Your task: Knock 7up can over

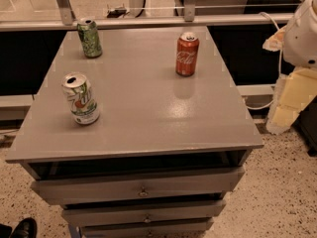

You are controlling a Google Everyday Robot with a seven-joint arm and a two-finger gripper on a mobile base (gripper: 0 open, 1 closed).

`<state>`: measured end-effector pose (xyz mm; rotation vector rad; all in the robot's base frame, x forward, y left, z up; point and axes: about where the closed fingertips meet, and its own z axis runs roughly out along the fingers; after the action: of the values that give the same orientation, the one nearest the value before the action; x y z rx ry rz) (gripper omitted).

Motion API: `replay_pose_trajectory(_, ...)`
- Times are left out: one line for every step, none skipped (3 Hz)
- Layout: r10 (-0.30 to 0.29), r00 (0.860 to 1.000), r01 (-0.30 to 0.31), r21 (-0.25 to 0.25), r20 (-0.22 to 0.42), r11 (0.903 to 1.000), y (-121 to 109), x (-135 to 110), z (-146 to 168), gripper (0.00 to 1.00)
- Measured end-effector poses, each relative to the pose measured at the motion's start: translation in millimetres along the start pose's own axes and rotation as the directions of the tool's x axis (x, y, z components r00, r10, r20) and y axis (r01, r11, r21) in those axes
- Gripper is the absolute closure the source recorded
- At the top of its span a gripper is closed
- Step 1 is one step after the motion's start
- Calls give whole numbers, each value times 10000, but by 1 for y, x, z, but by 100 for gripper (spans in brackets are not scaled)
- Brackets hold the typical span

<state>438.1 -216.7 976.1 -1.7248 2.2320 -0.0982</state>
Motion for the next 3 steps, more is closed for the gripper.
replay_pose_trajectory(0, 10000, 0, 2, 1, 10000, 0, 0, 0, 0)
replay_pose_trajectory(18, 9990, -14, -91, 439, 10000, 0, -11, 7, 0)
replay_pose_trajectory(-100, 9899, 168, -472, 1416, 9987, 2, -46, 29, 0)
